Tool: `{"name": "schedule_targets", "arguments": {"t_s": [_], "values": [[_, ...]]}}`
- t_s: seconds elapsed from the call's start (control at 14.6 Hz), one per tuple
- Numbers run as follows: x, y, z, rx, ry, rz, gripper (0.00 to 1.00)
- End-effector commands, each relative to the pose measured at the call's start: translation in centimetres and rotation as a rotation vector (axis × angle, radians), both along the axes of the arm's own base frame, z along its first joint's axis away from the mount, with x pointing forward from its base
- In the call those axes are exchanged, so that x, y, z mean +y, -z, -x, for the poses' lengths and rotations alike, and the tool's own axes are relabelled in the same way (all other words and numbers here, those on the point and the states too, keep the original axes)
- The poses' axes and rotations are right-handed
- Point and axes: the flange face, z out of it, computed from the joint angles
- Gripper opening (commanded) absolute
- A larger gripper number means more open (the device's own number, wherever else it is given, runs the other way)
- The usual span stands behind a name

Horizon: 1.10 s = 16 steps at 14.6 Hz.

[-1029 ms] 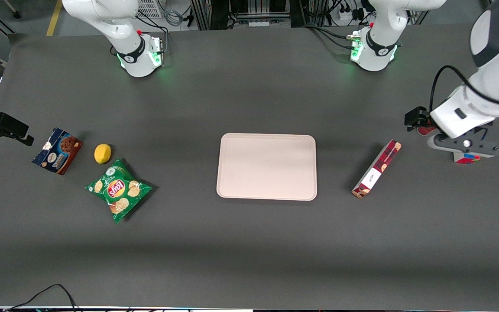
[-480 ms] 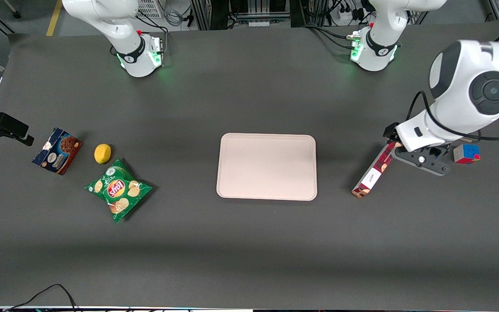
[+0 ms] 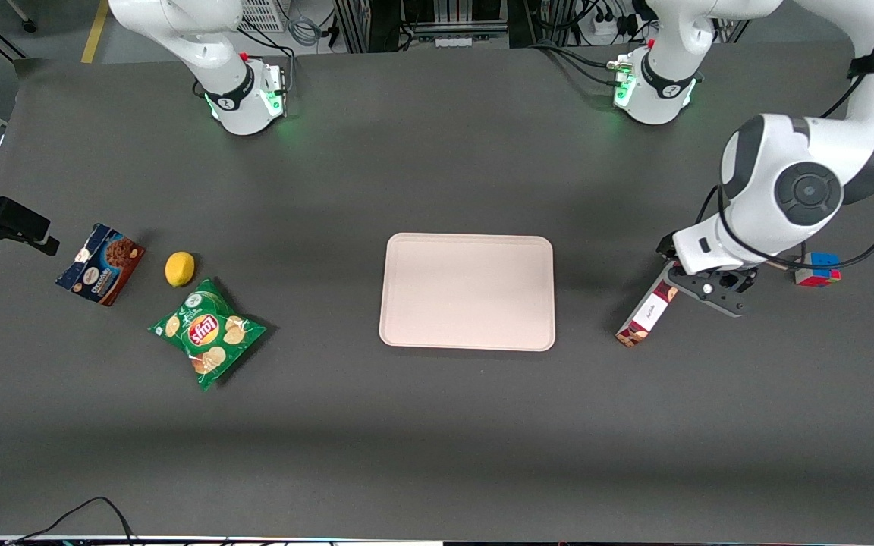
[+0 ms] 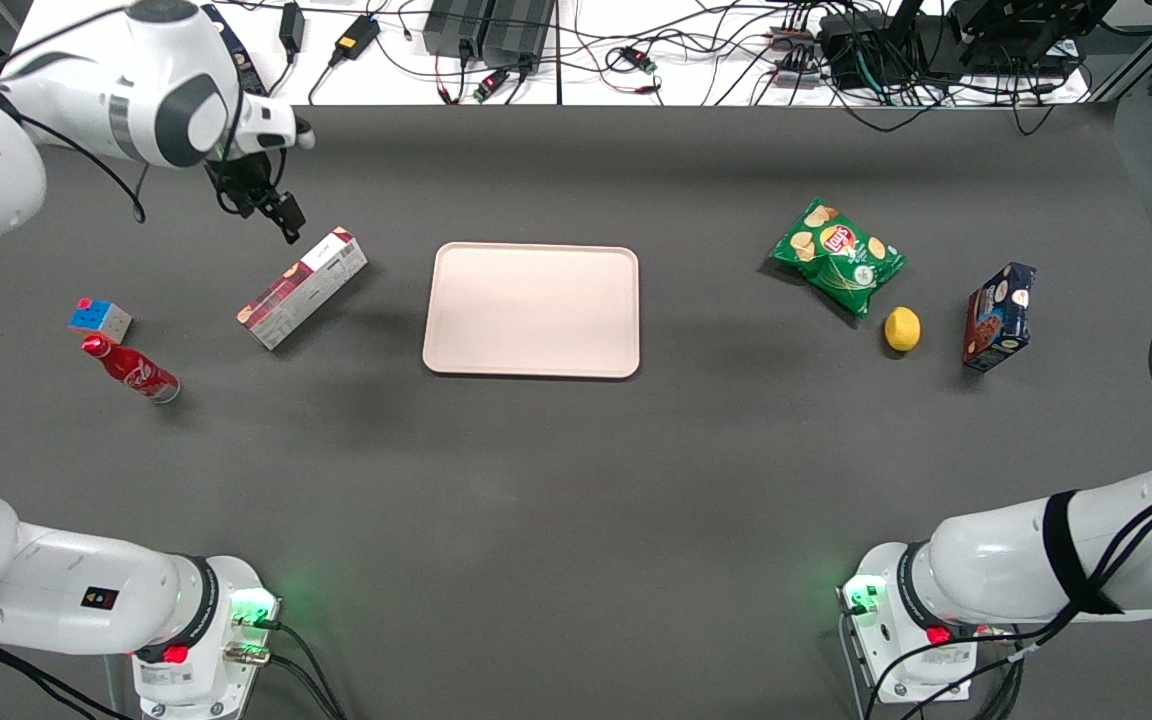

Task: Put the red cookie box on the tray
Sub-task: 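Lower the open left gripper over the red plaid cookie box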

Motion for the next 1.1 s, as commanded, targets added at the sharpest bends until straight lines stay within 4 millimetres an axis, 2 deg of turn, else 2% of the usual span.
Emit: {"name": "schedule_targets", "arguments": {"t_s": [0.0, 0.27, 0.41, 1.03], "values": [[0.2, 3.4, 1.1, -0.035, 0.063, 0.015, 1.00], [0.3, 7.5, 2.5, -0.085, 0.080, 0.030, 1.00], [0.6, 9.0, 2.5, -0.098, 0.088, 0.034, 1.00], [1.6, 12.5, 1.9, -0.115, 0.127, 0.035, 1.00]]}}
